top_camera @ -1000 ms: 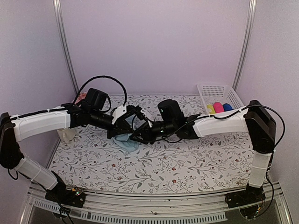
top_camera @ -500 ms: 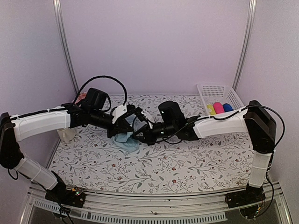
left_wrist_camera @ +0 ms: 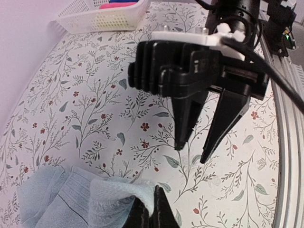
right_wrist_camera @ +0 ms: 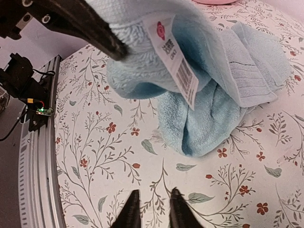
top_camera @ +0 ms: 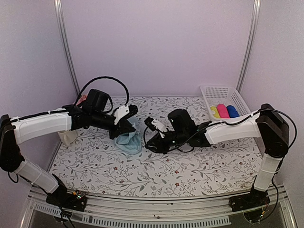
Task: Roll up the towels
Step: Adjust the towel at the center of the board.
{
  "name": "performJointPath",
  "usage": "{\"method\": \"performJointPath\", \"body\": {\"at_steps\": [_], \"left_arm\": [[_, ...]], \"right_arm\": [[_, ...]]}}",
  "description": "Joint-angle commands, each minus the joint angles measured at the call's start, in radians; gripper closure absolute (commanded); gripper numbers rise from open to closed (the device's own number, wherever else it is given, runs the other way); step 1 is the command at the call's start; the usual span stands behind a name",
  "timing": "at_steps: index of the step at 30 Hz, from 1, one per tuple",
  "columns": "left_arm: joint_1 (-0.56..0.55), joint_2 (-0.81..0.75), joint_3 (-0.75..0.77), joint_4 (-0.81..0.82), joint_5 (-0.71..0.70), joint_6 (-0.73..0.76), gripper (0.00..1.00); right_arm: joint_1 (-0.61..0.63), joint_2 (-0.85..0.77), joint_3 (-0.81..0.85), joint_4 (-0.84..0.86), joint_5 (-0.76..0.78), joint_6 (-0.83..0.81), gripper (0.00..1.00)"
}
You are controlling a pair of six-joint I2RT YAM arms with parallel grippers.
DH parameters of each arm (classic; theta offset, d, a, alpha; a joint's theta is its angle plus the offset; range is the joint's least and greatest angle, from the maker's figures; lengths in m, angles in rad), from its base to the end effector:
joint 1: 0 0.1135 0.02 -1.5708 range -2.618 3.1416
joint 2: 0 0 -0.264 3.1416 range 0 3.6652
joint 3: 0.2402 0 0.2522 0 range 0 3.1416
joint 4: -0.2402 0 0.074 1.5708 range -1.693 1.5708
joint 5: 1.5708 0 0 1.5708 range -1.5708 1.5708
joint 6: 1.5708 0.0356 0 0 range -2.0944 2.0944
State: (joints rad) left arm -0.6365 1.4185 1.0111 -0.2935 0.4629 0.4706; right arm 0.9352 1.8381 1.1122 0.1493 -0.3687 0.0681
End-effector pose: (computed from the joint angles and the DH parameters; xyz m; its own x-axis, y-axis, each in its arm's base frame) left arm 0.2395 -0.1968 0.2642 -0.0966 0.5759 -0.8118 0.9538 0.2867 0.0899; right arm 0.2287 0.3316 0.1919 -0.3862 -0.4166 -0.8230 -0.9058 0.3398 0.2531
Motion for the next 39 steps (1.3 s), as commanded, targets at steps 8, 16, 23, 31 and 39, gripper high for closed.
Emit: {"method": "performJointPath", "body": {"at_steps": [8, 16, 23, 31, 39], "left_arm": [[-0.006, -0.001, 0.042, -0.169, 0.257, 0.155, 1.00], [-0.047, 0.018, 0.047, -0.253, 0.290, 0.237, 1.00], [-0.044, -0.036, 0.061, -0.230, 0.246, 0.218, 1.00], [0.125, -0.197, 0.154, -0.095, 0.261, 0.062, 1.00], [0.126, -0.294, 0.223, 0.097, 0.014, -0.139, 1.00]], "right_arm": [[0.000, -0.154, -0.070, 0.004, -0.009, -0.358, 0.28], [0.020, -0.137, 0.020, -0.004, -0.076, -0.510, 0.28], [0.026, -0.091, 0.064, -0.003, -0.039, -0.526, 0.27], [0.028, -0.130, -0.016, 0.107, -0.015, -0.395, 0.26], [0.028, -0.144, 0.044, 0.101, 0.081, -0.286, 0.23]]}}
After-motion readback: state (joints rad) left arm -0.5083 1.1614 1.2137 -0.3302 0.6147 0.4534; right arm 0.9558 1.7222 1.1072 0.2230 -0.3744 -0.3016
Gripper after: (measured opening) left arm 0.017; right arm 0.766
